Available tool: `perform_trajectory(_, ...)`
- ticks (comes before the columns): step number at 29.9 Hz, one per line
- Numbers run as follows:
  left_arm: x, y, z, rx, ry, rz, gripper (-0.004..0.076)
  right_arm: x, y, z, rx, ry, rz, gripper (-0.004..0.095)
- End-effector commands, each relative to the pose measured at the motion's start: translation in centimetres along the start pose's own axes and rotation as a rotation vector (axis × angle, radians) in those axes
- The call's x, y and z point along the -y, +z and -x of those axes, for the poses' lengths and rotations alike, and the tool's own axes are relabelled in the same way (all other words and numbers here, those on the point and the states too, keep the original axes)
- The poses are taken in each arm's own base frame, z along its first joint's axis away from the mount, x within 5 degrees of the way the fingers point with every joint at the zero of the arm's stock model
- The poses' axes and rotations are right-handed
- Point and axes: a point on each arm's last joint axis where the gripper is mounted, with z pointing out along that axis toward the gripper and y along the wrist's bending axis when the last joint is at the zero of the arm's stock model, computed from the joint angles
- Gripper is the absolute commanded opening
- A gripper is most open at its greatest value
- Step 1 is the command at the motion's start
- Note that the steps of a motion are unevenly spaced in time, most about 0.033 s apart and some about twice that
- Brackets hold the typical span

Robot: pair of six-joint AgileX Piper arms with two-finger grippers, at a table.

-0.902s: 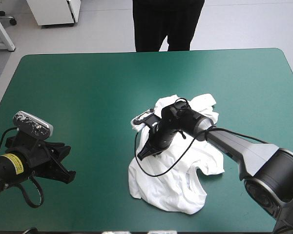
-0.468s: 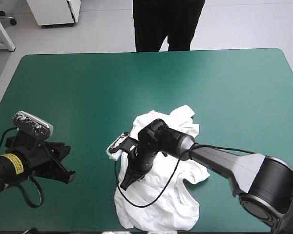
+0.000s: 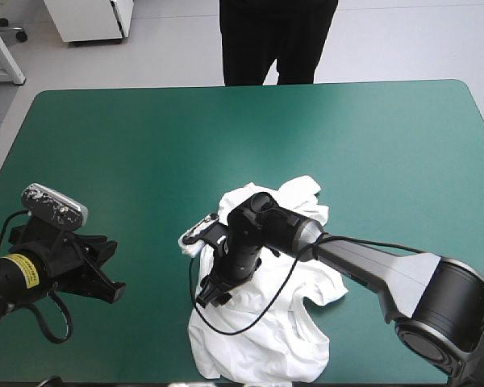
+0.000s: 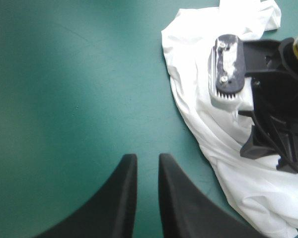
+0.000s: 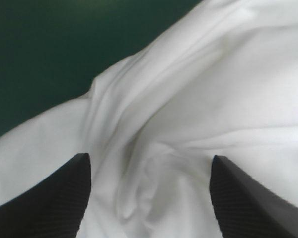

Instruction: Fold the cloth

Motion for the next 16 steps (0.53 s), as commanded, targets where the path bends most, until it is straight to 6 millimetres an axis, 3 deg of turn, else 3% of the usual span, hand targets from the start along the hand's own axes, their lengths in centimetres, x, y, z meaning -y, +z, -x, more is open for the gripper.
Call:
perform_trajectory(1,-0.3,-0.5,1.0,0.084,-0.025,0.026,0.0123,1.3,-5.9,0.5,0.155,0.071,-0.042,0.0587)
perform_trajectory(5,-0.8,-0.5,1.1,0.090,-0.064,0.080,0.0123,4.2,-9.6,-1.0,0.167,0.144,-0.100,0.0557)
perform_trajectory(10,-0.5,1.3,1.8,0.029,-0.057,0.077,0.0146,6.8,-13.5,-3.2,0.189,0.231,-0.143,0.0557)
perform_trajectory(16,0.3,5.0,4.1,-0.079,-0.008,0.050,0.0319,6.7,-16.2,-6.1,0.234,0.283,-0.188,0.0557)
